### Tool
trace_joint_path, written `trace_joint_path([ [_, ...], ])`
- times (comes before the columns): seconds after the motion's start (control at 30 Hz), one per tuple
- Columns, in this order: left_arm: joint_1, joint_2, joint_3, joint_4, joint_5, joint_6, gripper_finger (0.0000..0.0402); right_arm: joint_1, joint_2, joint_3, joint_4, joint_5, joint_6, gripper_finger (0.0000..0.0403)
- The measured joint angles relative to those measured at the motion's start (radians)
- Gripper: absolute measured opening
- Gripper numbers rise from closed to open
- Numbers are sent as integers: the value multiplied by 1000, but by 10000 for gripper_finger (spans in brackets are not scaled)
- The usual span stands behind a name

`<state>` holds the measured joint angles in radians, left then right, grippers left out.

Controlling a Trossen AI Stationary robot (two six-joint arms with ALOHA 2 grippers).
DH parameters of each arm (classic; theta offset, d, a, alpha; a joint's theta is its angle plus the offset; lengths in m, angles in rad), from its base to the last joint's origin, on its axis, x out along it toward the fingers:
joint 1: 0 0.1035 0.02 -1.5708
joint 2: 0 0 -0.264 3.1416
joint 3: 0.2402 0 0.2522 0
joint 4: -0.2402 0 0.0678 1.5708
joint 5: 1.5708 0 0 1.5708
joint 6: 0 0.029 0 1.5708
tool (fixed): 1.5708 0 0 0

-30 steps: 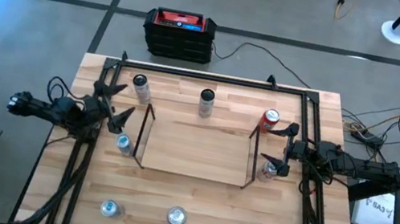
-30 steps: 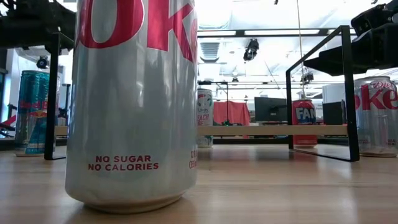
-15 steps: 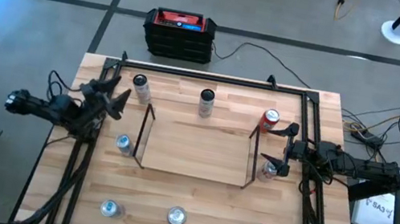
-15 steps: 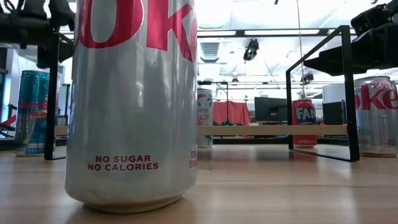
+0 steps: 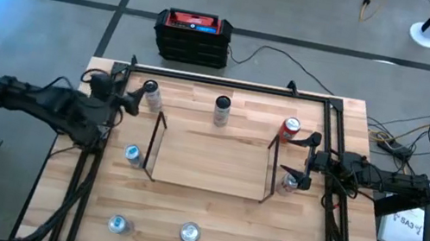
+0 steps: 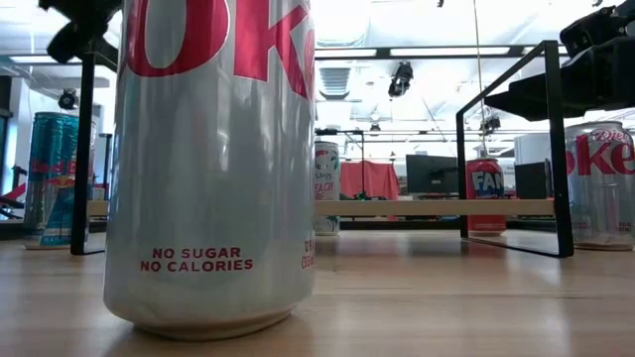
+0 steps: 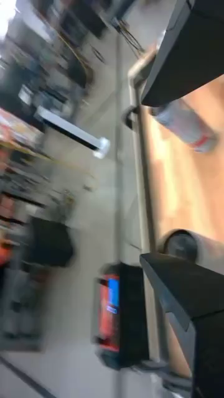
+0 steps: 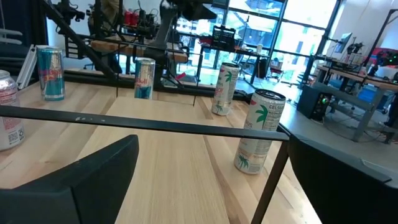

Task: Place canned beverage on shelf
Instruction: Put the left white-pink soda can on the shelf

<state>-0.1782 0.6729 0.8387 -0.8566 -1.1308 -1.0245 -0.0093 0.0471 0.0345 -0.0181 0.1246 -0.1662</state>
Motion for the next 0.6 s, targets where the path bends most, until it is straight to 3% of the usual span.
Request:
trace_joint_path([
  [0.17,80,205,228,-383,180,-383,389,0,0,0,0,0,-1,398],
  [0.27,156,302,319,-520,284,-500,389,0,0,0,0,0,0,398],
  [0.6,442,458,422,-557,614,-472,389,0,0,0,0,0,-1,398],
])
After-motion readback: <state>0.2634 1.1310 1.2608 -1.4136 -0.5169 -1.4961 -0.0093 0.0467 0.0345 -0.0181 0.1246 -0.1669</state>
